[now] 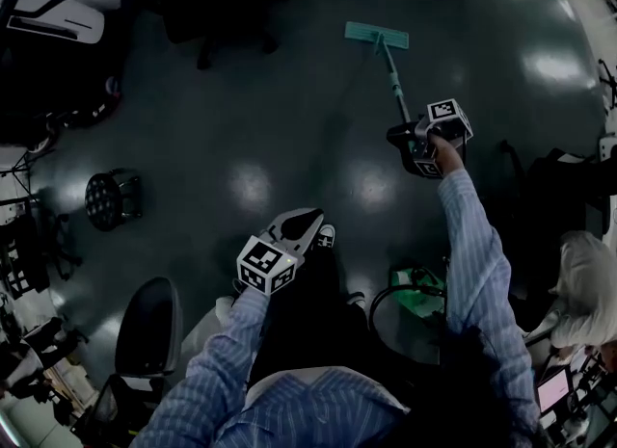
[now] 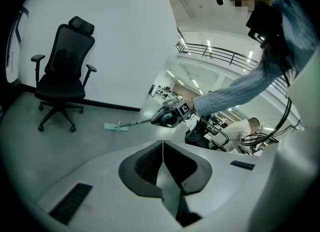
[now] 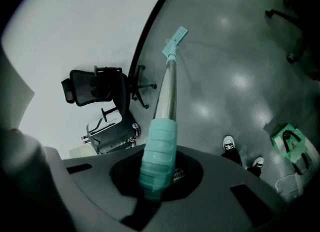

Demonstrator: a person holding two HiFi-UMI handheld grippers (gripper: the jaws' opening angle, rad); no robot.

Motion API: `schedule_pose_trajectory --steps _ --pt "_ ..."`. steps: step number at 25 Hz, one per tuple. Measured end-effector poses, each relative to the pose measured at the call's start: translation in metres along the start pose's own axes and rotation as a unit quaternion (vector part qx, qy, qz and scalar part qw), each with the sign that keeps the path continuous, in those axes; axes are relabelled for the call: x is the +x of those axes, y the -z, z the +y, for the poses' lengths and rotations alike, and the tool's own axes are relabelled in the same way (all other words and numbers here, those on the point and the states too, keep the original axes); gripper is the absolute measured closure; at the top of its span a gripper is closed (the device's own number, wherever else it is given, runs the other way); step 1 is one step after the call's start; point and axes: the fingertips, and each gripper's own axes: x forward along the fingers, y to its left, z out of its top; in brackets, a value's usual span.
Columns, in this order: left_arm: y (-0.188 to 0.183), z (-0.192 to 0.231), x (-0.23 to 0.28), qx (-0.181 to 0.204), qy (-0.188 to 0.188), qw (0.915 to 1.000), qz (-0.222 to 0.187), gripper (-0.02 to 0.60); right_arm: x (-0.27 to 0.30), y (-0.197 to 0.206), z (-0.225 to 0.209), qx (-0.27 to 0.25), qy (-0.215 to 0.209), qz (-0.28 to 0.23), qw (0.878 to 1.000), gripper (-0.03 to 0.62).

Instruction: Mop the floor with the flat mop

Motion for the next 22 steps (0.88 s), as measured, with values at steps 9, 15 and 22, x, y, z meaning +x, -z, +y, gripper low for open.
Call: schedule_pose_trajectory --steps 9,15,22 --pt "0.024 0.005 -0.008 -0.019 -0.006 0.9998 0.008 0.575 0.012 -0.056 0.037 0.018 -0.011 -0.031 0.999 0.585" --pt "0.032 0.005 -0.010 -0.022 -0.009 0.9997 0.008 0.575 0.019 -0.069 0.040 0.018 -0.007 -0.036 0.999 0.585" --pt "0.021 0.005 -0.023 -0.027 -0.036 0.9988 -0.019 0.575 0.017 -0.049 0.032 0.013 -0.004 -0.029 0.999 0.585"
